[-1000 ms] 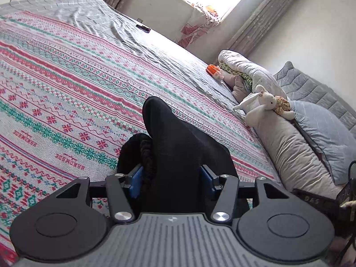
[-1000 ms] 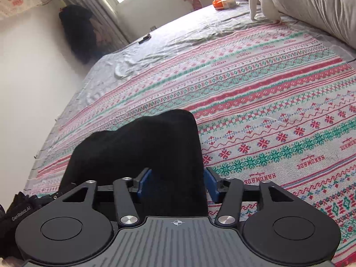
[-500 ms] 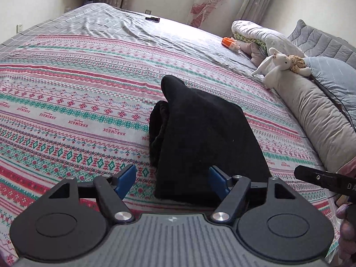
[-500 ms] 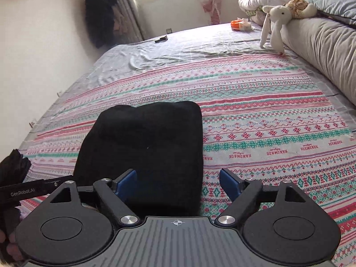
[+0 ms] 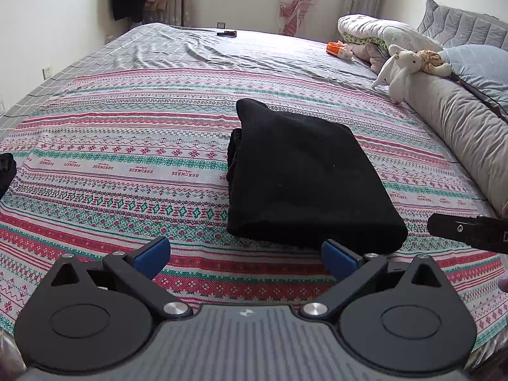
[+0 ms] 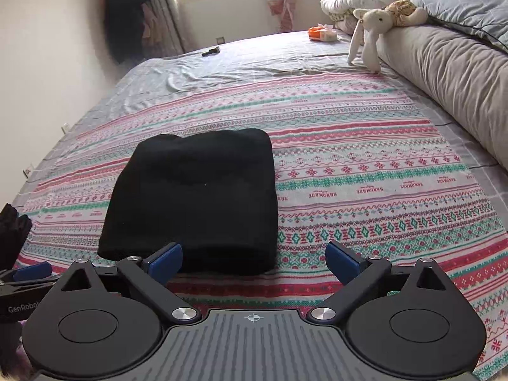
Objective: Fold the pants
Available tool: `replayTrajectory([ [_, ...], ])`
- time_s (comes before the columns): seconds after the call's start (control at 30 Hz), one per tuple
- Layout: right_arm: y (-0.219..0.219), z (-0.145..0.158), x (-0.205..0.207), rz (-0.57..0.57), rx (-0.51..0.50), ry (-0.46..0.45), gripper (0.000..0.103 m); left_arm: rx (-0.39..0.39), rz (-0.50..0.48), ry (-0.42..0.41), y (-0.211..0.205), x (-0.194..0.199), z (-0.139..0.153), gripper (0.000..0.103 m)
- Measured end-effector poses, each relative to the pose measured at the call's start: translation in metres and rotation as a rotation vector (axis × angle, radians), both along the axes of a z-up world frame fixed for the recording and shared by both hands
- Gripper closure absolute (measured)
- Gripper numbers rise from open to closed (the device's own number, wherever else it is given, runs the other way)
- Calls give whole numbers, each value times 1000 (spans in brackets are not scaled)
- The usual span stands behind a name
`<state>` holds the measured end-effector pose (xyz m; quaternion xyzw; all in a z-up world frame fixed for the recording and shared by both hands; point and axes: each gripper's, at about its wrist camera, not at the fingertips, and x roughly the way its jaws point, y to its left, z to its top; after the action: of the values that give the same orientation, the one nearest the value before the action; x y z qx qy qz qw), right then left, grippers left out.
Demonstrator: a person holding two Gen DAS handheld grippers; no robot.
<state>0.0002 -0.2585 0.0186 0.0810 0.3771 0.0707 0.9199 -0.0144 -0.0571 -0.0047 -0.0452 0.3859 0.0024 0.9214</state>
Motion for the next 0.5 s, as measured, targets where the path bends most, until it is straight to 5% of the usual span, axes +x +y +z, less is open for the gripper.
replayTrajectory([
  [0.3,6,-31,10,-35,-59,107,4,115,30,54,-13,4,-23,0],
  [0.5,15,-39,5,-28,-113,112,4,98,34,82,-12,4,-30,0],
])
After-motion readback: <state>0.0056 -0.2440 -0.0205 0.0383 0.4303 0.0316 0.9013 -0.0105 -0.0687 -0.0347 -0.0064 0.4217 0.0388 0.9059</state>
